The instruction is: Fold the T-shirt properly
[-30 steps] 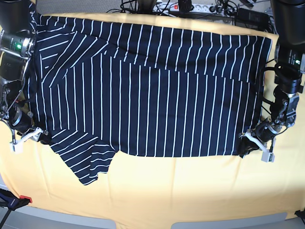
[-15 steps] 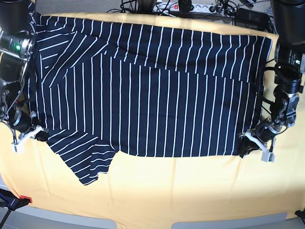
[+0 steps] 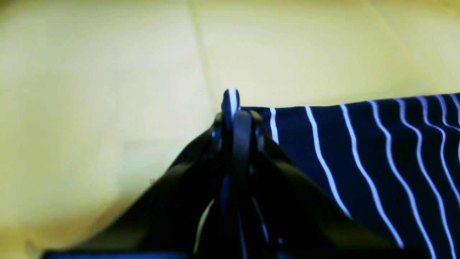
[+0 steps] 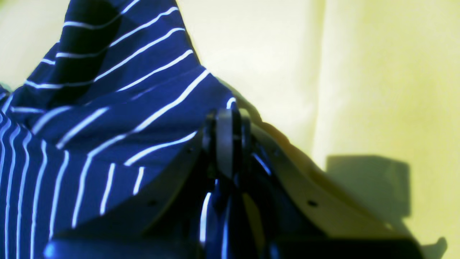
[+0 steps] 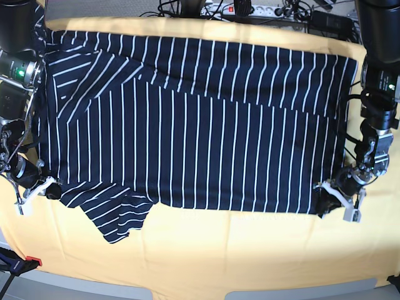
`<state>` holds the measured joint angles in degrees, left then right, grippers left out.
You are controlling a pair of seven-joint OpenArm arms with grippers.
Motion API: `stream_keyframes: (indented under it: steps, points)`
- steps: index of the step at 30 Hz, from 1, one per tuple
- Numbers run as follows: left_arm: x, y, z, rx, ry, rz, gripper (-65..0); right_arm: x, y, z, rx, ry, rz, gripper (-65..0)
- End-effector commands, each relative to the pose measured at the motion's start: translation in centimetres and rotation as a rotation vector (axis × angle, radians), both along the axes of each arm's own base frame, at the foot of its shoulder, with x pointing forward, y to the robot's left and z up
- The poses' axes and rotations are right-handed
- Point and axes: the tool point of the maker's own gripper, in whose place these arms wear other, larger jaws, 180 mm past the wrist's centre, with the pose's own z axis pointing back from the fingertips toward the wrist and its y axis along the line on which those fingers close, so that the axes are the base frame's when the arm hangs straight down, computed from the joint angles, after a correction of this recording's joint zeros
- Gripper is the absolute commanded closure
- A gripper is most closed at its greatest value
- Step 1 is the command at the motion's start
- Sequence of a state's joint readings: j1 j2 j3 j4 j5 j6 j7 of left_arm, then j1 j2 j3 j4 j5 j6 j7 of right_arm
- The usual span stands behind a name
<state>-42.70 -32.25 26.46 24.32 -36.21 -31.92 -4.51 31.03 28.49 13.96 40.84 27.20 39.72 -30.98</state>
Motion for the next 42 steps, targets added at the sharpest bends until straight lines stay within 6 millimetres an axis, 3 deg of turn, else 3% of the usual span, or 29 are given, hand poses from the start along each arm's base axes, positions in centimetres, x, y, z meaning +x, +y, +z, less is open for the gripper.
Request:
stream_keyframes:
  steps: [1,6,10,15,22,28,33,38,42]
  points:
    - [1.7,1.0,3.7,-0.001,-0.096,0.02,0.0,1.6,-1.3,3.3,-0.009,-0.093,-0.02,0.0]
    - [1.9,0.5,4.3,-0.009,-0.106,-0.005,0.0,1.7,-1.2,3.4,-0.007,-0.097,-0.017,0.0]
    - [1.1,-1.2,4.3,-0.059,-0.1,-0.104,0.0,1.6,-1.4,3.6,0.006,-0.096,-0.022,0.0]
    - [1.1,-0.9,5.3,-0.072,-0.145,-0.103,0.0,1.2,-1.4,4.2,0.061,-0.082,-0.024,0.0]
    - [0.9,-0.7,5.1,-0.063,-0.133,-0.105,0.0,-0.1,-0.8,4.0,0.075,-0.036,0.014,0.0]
    - [0.3,-1.8,4.8,-0.057,-0.075,-0.148,0.0,-2.0,-1.5,3.8,-0.007,-0.036,0.041,0.0]
    - [-2.0,-2.5,4.8,-0.022,-0.034,-0.231,0.0,-4.0,-1.9,3.2,-0.027,-0.01,0.057,0.0]
    - [-5.3,-3.7,4.2,0.015,-0.004,-0.323,0.0,-4.4,-2.2,3.4,-0.022,-0.001,0.06,0.0]
    - [-6.6,-3.5,4.6,0.039,-0.015,-0.352,0.0,-4.6,-2.0,3.7,0.007,0.004,0.064,0.0]
